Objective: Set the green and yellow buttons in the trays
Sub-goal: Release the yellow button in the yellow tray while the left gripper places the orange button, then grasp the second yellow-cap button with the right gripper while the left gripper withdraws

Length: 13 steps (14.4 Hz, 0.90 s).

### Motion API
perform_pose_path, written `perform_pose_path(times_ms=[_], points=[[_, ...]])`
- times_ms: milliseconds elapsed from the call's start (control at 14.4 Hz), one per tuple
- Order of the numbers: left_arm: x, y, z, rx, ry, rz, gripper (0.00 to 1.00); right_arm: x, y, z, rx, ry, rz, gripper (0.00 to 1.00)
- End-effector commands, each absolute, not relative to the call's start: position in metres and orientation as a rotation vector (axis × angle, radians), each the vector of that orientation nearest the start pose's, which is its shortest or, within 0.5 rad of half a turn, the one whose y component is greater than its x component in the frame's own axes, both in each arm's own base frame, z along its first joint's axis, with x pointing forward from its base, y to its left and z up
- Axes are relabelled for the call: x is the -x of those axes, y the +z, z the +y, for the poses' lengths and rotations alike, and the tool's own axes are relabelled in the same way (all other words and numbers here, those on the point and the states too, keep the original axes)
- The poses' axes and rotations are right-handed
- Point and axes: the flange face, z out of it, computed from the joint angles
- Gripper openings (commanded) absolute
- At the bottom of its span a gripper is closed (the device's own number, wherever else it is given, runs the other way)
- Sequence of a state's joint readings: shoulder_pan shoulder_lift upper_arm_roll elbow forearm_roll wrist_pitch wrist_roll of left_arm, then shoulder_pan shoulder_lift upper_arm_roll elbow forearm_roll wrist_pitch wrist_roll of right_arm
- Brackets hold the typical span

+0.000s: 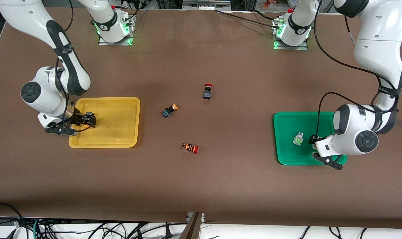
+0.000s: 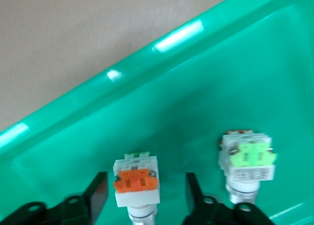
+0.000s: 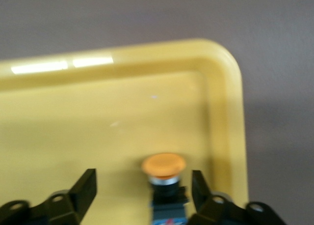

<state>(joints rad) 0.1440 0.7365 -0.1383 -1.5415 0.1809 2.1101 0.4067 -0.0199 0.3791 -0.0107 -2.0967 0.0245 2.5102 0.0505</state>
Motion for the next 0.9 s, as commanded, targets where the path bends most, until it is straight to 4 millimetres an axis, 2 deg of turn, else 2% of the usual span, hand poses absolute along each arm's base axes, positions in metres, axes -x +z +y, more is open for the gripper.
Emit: perform_pose_path(times_ms=[0, 69, 139, 347, 486, 555, 694, 833], points=[[-0.686, 0.283, -0.004, 2.998, 0.232, 0.757, 1.00, -0.613, 0.317, 0.040, 3.070, 0.064, 0.298, 0.98], [-0.685, 0.312, -0.015, 3.003, 0.217, 0.709, 1.00, -0.616, 0.333, 0.063, 3.056, 0.127, 0.375, 0.98], [-0.680, 0.340, -0.026, 3.011, 0.226, 0.642, 1.00, -0.616, 0.341, 0.097, 3.040, 0.136, 0.441, 0.98], [-0.672, 0.425, -0.050, 3.035, 0.243, 0.426, 1.00, -0.597, 0.337, 0.202, 3.013, 0.095, 0.643, 0.98], [-0.667, 0.484, -0.060, 3.040, 0.251, 0.389, 1.00, -0.587, 0.319, 0.240, 2.983, 0.100, 0.762, 0.98], [-0.662, 0.504, -0.057, 3.039, 0.278, 0.375, 1.00, -0.582, 0.309, 0.259, 2.964, 0.100, 0.823, 0.98], [-0.648, 0.547, -0.060, 3.052, 0.145, 0.327, 1.00, -0.567, 0.287, 0.303, 2.896, 0.085, 0.999, 0.98], [-0.621, 0.582, -0.044, 3.131, 0.001, 0.129, 1.00, -0.558, 0.263, 0.323, 2.847, 0.078, 1.144, 0.98]])
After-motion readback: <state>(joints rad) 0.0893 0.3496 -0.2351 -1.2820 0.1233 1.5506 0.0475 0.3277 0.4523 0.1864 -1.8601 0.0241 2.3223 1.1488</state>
